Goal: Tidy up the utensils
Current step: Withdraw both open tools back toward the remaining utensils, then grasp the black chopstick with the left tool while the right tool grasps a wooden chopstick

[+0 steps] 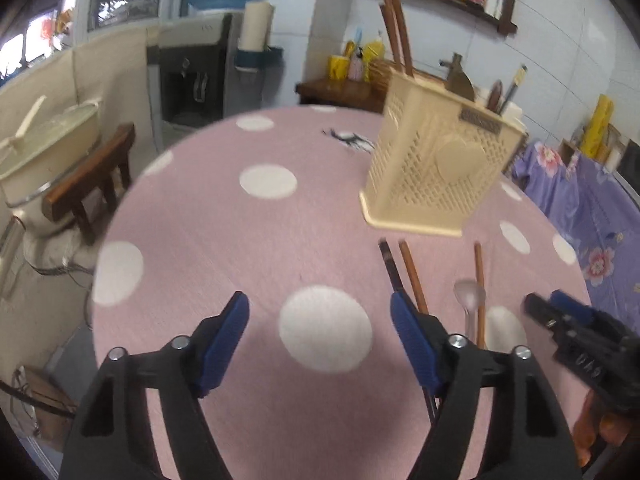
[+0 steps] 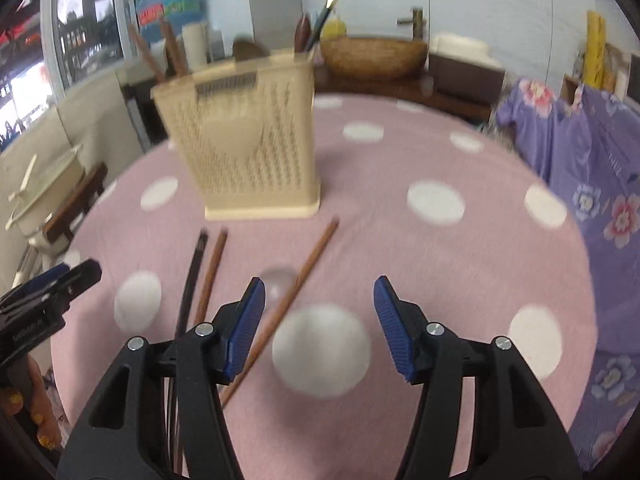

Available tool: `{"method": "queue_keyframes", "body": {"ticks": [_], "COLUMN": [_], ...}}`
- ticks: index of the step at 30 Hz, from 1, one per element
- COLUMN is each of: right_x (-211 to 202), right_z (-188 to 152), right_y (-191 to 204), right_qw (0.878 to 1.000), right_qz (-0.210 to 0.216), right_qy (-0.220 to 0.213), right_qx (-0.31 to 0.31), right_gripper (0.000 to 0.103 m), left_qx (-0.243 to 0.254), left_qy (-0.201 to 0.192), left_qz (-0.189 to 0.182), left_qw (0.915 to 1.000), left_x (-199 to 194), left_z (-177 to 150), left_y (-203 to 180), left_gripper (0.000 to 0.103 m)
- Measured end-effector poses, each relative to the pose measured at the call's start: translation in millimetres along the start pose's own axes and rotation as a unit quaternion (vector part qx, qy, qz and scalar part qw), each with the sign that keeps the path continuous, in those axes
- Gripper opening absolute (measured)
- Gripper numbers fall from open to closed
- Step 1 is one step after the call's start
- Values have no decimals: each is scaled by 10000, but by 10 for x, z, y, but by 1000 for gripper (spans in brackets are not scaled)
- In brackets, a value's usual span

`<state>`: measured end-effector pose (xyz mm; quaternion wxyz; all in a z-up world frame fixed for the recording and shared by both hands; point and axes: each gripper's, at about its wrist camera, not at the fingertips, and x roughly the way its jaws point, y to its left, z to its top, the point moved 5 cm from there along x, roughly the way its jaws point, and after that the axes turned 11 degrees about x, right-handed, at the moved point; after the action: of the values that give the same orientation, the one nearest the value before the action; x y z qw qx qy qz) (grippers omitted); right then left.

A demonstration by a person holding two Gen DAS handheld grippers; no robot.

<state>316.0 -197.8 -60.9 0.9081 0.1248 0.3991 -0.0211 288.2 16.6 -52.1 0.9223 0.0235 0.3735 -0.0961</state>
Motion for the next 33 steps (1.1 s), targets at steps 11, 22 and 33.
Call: {"method": "queue_keyframes", "body": {"ticks": [11, 22, 33], "right_x": [4, -80, -133], "right_z": [-566, -507, -533], "right_y": [308, 75, -18], "right_qw": [9977, 9961, 9979], "right_qz": [-37, -585, -439], "right_qy": [487, 432, 360], "right_qx": [-464, -492, -326], "right_gripper": [57, 57, 58], "left_qx": [308, 579, 818], "left_qy": [167, 427, 681], "left_qz": [-25, -202, -302], "left_qw": [9994, 9972, 9939], "left_x": [-11, 60, 155], "left_z": [-229, -343, -421], "left_y": [-151, -351, -645], "left_gripper": [68, 68, 60]}}
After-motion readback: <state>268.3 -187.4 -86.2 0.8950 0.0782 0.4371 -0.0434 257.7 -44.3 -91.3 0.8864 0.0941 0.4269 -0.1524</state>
